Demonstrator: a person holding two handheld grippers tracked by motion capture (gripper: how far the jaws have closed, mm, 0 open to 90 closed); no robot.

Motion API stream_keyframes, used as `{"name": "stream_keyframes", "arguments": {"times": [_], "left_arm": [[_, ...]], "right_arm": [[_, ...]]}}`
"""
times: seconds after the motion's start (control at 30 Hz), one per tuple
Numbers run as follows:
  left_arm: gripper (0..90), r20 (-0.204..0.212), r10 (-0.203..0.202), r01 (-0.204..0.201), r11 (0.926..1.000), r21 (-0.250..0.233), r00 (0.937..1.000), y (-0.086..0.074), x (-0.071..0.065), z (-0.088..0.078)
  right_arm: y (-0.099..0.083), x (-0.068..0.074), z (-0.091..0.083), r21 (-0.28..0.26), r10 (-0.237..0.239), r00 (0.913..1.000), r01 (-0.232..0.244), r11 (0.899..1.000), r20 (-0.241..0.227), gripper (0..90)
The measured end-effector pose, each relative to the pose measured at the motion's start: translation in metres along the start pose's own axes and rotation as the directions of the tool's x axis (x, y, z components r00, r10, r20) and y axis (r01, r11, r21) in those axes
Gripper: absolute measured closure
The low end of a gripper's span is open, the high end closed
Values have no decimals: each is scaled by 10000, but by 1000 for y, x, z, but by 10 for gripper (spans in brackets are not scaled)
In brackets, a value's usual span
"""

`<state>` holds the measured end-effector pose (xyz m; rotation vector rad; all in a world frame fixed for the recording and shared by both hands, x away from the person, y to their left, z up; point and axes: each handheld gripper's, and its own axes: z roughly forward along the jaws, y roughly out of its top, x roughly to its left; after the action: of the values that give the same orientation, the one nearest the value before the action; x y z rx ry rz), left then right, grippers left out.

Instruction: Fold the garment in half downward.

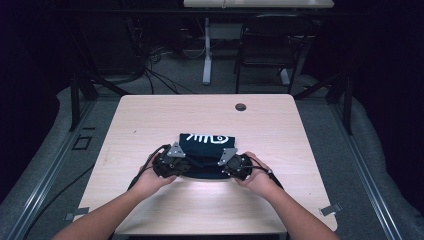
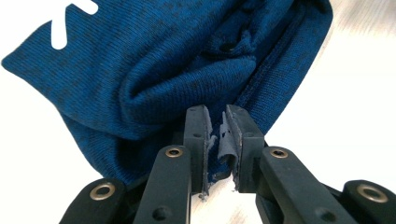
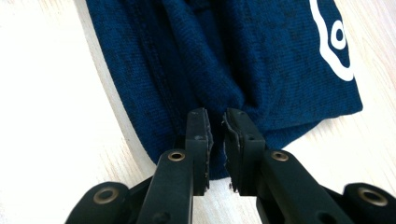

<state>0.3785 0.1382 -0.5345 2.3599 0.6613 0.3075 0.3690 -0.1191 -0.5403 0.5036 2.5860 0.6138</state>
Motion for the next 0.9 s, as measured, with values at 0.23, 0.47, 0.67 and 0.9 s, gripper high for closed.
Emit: {"name": "stream_keyframes", "arguments": {"times": [0.23,0.47,0.67,0.9], "left_arm": [[771,-151,-53,49,9997,-246,9999,3,4,-12],[724,-249,-103,96,9996,-281,9996,1,4,-20],[658,-306,-258,241,9982,-543,9992,-1,6,-29],[622,-285,-644,619,9947,-826,9975,-5,11,-43]], "right_arm": [[-1,0,-2,-66,154,9998,-155,9999,-138,777],[2,7,-13,-383,286,9987,-303,9988,-427,718],[4,7,-24,-466,551,9972,-575,9973,-504,671],[3,11,-43,-921,1294,9897,-1347,9866,-617,613]]}}
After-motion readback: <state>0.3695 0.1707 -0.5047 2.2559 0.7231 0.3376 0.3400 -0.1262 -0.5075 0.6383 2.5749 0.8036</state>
